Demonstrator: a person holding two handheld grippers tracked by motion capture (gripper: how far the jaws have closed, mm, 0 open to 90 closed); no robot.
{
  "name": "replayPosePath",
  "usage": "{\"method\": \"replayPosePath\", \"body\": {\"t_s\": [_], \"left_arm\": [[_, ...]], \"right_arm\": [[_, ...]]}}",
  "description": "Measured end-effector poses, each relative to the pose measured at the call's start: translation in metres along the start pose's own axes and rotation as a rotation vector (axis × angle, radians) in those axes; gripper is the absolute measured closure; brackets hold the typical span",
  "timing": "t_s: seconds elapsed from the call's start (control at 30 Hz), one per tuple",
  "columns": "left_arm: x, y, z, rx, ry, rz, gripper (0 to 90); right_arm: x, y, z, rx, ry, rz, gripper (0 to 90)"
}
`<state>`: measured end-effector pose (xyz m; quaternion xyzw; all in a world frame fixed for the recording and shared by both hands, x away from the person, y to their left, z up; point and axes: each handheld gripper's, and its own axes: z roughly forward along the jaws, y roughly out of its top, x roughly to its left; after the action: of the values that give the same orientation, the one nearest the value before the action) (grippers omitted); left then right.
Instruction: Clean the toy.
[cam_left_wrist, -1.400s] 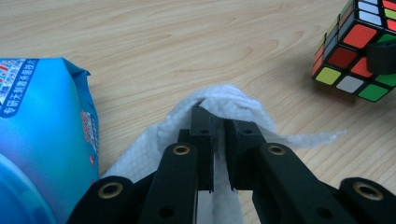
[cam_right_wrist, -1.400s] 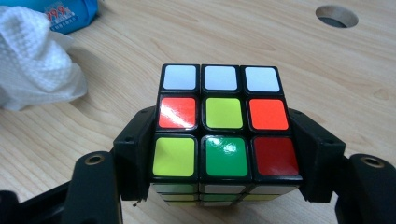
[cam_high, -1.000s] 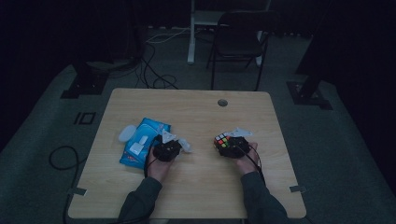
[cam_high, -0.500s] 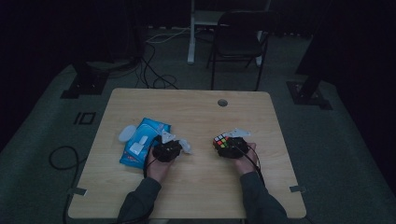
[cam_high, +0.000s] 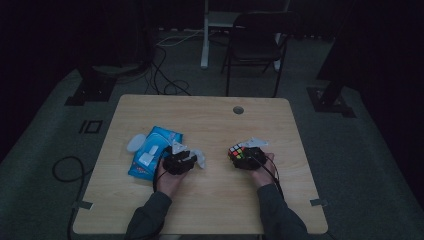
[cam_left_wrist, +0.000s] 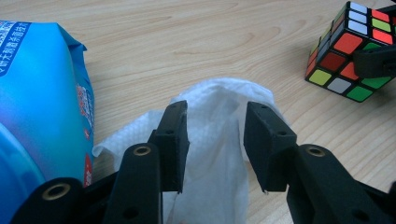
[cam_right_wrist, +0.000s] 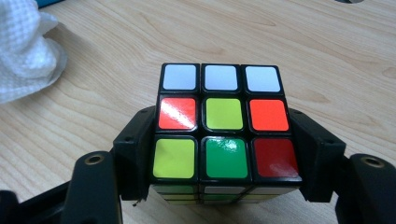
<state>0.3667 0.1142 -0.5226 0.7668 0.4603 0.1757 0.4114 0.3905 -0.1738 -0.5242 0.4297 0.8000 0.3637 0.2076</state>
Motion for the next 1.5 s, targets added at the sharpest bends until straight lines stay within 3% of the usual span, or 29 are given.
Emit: {"method": "replayPosePath", "body": {"t_s": [0.13,0.2,0.43,0.6,0.77,0.97,1.37,1.5], "left_arm": [[0.000,-0.002,-0.001,0.005,-0.001,0.000,57.3],[0.001,-0.002,-0.002,0.008,0.000,-0.003,55.4],[0.003,-0.004,-0.005,0.021,-0.010,-0.017,45.7],[0.004,-0.006,-0.009,0.027,-0.021,-0.020,43.8],[0.004,-0.009,-0.015,0.033,-0.017,0.001,42.5],[0.007,-0.013,-0.024,0.018,-0.018,-0.009,42.4],[0.005,-0.022,-0.039,0.001,-0.029,-0.003,43.8],[0.007,-0.027,-0.043,-0.009,-0.023,-0.018,44.6]], "right_arm": [[0.000,-0.001,-0.001,-0.001,0.003,-0.001,33.4],[0.000,-0.001,-0.001,0.023,0.017,-0.021,27.6],[-0.001,-0.002,-0.001,0.038,0.034,-0.001,13.6],[0.001,-0.002,-0.005,0.031,0.049,-0.009,12.2],[0.003,-0.003,-0.009,0.033,0.035,-0.026,12.0],[0.002,-0.008,-0.016,0.025,0.030,-0.020,12.0],[-0.005,-0.018,-0.027,0.021,0.015,-0.017,12.0],[-0.010,-0.023,-0.029,0.028,0.017,-0.009,12.2]]}}
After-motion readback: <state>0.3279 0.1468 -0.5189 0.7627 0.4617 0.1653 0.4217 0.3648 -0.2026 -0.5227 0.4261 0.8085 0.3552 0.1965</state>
